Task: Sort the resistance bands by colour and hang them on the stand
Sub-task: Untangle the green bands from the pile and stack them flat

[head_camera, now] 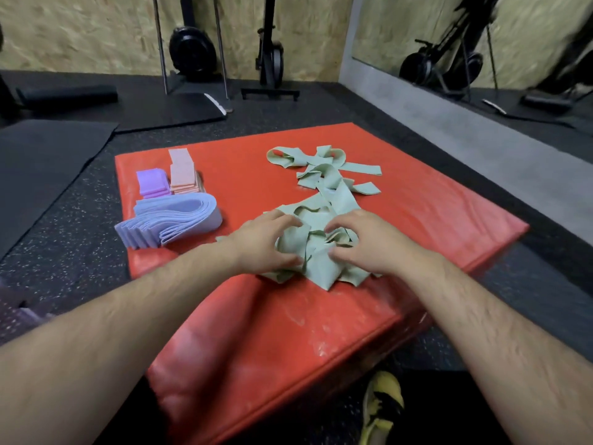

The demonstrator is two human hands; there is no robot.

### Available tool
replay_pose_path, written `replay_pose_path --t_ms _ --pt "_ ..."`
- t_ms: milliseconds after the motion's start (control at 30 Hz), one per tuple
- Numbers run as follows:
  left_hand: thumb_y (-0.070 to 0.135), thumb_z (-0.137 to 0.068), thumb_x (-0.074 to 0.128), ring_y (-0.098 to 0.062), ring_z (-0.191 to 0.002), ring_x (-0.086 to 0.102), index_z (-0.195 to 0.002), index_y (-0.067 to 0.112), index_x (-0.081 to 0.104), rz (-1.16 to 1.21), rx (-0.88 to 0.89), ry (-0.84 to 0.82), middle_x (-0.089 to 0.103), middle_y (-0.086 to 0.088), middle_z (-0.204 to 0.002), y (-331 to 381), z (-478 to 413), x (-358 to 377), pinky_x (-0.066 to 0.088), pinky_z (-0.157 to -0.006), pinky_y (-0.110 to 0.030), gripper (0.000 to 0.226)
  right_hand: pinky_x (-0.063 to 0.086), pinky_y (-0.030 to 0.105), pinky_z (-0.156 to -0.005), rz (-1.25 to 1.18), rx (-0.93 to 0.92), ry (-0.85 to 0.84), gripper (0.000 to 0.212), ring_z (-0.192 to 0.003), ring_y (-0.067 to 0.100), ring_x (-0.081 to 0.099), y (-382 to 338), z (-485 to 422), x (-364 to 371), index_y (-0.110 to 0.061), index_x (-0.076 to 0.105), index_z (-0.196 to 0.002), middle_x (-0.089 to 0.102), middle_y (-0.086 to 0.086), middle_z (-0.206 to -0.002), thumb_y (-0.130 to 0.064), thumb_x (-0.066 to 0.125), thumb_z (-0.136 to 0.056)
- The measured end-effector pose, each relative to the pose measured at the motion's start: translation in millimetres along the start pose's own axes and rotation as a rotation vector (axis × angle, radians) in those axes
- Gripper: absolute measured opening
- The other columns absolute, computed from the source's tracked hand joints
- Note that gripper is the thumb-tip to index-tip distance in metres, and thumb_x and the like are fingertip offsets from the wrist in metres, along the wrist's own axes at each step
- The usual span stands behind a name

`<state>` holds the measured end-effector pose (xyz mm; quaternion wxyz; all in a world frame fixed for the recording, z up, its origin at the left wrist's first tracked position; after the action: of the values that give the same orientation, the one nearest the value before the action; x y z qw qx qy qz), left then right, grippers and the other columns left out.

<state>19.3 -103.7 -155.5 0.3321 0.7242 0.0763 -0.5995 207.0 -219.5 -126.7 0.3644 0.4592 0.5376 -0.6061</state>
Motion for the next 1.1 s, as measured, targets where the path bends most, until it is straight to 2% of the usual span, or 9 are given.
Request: replay_pose_path --t_ms 100,233,400,500,567,767,900,1033,1100 --pt "0.042 -0.077 0.081 -0.020 -0.118 0.050 -0.143 0.030 0.043 0.041 -0.062 -0.046 0.043 -0.003 -0.130 5.4 -2.3 9.1 0.039 -0.103 -0.030 0.077 0.043 0.030 -0.096 0.021 -0.007 -0.100 0.048 -0.111 0.012 0.050 5.5 6.8 2.3 -0.040 0.061 -0.125 0.054 -0.007 -0.117 -0.040 0.077 -0.080" --pt "0.040 -0.069 0.086 -0.022 -0.097 0.060 -0.136 0.030 0.045 0.082 -0.219 0.020 0.036 -0.003 -0.123 5.9 -6.2 14.8 0.046 -0.086 -0.026 0.079 0.044 0.033 -0.098 0.002 -0.020 -0.091 0.051 -0.112 0.012 0.050 6.3 2.0 2.9 -0.040 0.061 -0.127 0.055 -0.008 -0.119 -0.039 0.077 -0.079" --pt "0.042 -0.067 0.087 -0.021 -0.096 0.057 -0.128 0.027 0.052 0.120 -0.303 0.030 0.042 -0.004 -0.121 3.6 -10.8 17.2 0.048 -0.089 -0.031 0.072 0.044 0.028 -0.091 0.081 -0.049 -0.101 0.029 -0.109 0.014 0.053 2.0 -9.1 7.0 -0.025 0.071 -0.113 0.063 -0.005 -0.113 -0.032 0.074 -0.085" --pt "0.042 -0.073 0.082 -0.026 -0.111 0.044 -0.125 0.027 0.057 -0.008 -0.248 0.121 0.038 -0.004 -0.123 6.7 -10.8 14.3 0.041 -0.098 -0.037 0.059 0.044 0.027 -0.074 -0.063 -0.017 0.024 0.010 -0.089 0.013 0.059 -0.1 -15.1 3.7 -0.021 0.072 -0.095 0.068 -0.008 -0.093 -0.028 0.068 -0.088" --pt "0.037 -0.081 0.077 -0.025 -0.111 0.045 -0.122 0.024 0.060 0.054 -0.180 0.208 0.043 -0.003 -0.120 12.4 -11.0 6.8 0.041 -0.098 -0.038 0.046 0.044 0.026 -0.069 -0.237 0.014 0.150 0.006 -0.079 0.012 0.058 0.4 -19.2 -5.1 -0.021 0.068 -0.088 0.065 -0.008 -0.084 -0.026 0.067 -0.089" --pt "0.028 -0.092 0.068 -0.002 -0.078 0.055 -0.109 0.023 0.061 0.464 -0.053 0.492 0.060 0.007 -0.088 39.5 -7.7 -35.4 0.045 -0.073 -0.019 0.020 0.044 0.019 -0.064 -0.584 -0.028 0.566 0.005 -0.065 0.003 0.055 -15.3 -26.6 -44.2 -0.023 0.066 -0.088 0.065 -0.008 -0.076 -0.024 0.067 -0.092" --pt "0.023 -0.093 0.069 0.001 -0.079 0.059 -0.111 0.022 0.061 0.653 -0.014 0.548 0.065 0.006 -0.095 51.0 -3.9 -51.0 0.046 -0.071 -0.015 0.020 0.053 0.037 -0.069 -0.811 -0.093 0.856 0.006 -0.072 0.013 0.062 -40.5 -20.6 -78.8 -0.024 0.066 -0.088 0.067 -0.003 -0.079 -0.022 0.065 -0.093" --pt "0.023 -0.092 0.071 -0.007 -0.087 0.063 -0.114 0.022 0.061 0.832 0.059 0.640 0.067 0.002 -0.105 57.7 -3.8 -66.6 0.054 -0.077 -0.029 0.024 0.052 0.034 -0.067 -0.828 -0.168 0.773 0.005 -0.070 0.007 0.060 -59.8 -18.5 -87.6 -0.021 0.070 -0.093 0.068 -0.005 -0.080 -0.019 0.065 -0.094" --pt "0.025 -0.090 0.073 -0.004 -0.085 0.061 -0.109 0.022 0.060 0.773 0.061 0.736 0.065 0.004 -0.103 58.4 -1.5 -72.2 0.050 -0.075 -0.022 0.023 0.053 0.031 -0.068 -0.785 -0.193 0.709 0.004 -0.071 0.007 0.062 -66.0 -17.8 -82.3 -0.017 0.072 -0.092 0.071 -0.004 -0.080 -0.016 0.068 -0.093"
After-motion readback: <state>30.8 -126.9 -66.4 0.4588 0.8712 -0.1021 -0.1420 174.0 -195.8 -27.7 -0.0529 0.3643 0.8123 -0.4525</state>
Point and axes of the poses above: each hand's wrist, its own z-axis away from the middle knuckle, its own x-axis out of the palm, y = z × x, the point moved 2 cm from there along -z, towards the middle knuckle
